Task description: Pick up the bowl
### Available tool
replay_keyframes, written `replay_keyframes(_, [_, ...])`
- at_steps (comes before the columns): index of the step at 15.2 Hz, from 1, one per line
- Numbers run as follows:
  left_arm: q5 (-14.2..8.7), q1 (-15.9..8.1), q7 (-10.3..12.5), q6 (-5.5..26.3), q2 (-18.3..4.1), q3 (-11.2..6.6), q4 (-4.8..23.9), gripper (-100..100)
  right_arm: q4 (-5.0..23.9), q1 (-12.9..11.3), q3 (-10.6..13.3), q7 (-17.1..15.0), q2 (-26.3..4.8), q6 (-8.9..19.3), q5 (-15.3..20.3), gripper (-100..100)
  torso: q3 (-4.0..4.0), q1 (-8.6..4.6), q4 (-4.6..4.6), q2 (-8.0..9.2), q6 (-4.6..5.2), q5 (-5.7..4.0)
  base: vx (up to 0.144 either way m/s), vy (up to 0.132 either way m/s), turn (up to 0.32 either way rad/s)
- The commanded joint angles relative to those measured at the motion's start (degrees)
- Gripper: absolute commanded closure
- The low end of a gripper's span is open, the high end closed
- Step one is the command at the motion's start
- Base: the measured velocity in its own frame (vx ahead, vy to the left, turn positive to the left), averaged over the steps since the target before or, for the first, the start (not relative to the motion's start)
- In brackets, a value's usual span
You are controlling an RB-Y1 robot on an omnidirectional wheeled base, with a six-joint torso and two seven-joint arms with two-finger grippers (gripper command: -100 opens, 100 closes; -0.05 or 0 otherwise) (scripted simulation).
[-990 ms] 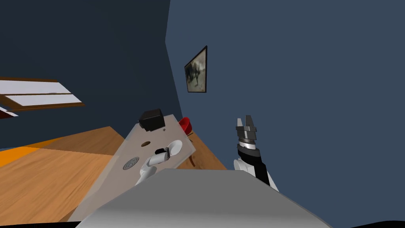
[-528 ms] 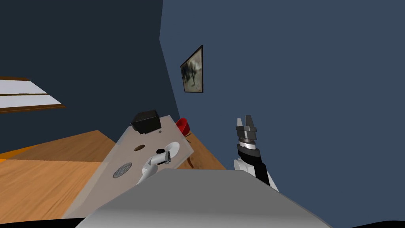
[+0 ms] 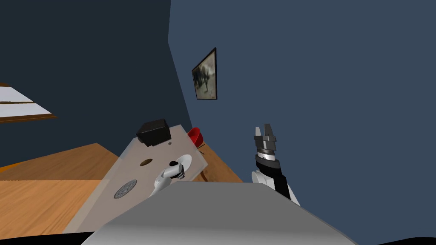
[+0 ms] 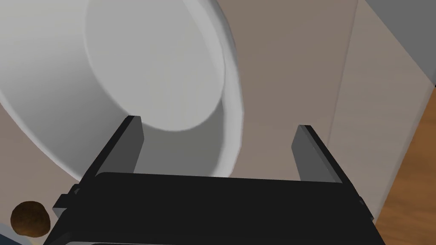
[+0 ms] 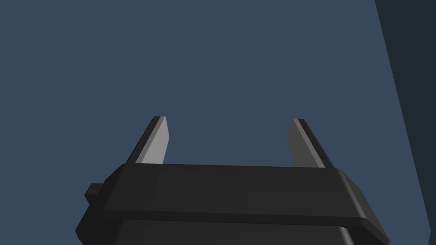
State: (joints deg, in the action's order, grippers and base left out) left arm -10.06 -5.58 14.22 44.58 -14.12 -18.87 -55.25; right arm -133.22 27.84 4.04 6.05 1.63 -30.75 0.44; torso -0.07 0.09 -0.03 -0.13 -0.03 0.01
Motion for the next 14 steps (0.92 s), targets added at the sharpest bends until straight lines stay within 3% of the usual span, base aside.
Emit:
replay_keyframes(1, [0.17,0.03,-0.11,-1.98,0.43,0.25,1.57,-100,0.00,0.00,0.00,0.00,0.00,0.00,0.00,0,0.00,0.00,0.00,0.00,0.00,0.00,0.057,0.036,0.020])
replay_keyframes(3, [0.29,0.08,-0.23,-3.65,0.82,0.48,3.01,-100,0.00,0.00,0.00,0.00,0.00,0.00,0.00,0,-0.03,0.02,-0.01,-0.05,0.00,0.01,0.063,0.032,0.023])
replay_keyframes(4, [0.21,0.12,-0.14,-2.30,0.57,0.32,1.87,-100,0.00,0.00,0.00,0.00,0.00,0.00,0.00,0,-0.05,0.01,-0.02,-0.08,0.00,0.01,0.042,0.017,0.010])
replay_keyframes(5, [0.23,0.15,-0.15,-2.60,0.63,0.35,2.01,100,0.00,0.00,0.00,0.00,0.00,0.00,0.00,0,-0.03,-0.02,-0.01,-0.04,0.00,0.00,0.015,0.006,-0.001])
replay_keyframes(9, [0.25,0.19,-0.18,-2.54,0.64,0.38,2.05,100,0.00,-0.01,0.00,0.00,0.00,0.00,0.00,0,0.10,-0.10,0.07,0.14,0.00,-0.03,0.001,0.001,0.000])
replay_keyframes(14, [-0.10,-0.09,0.15,1.93,-0.45,-0.26,-1.79,100,0.00,-0.02,0.01,0.00,0.01,0.00,0.00,0,0.33,-0.35,0.17,0.54,0.01,-0.14,-0.064,-0.036,-0.028])
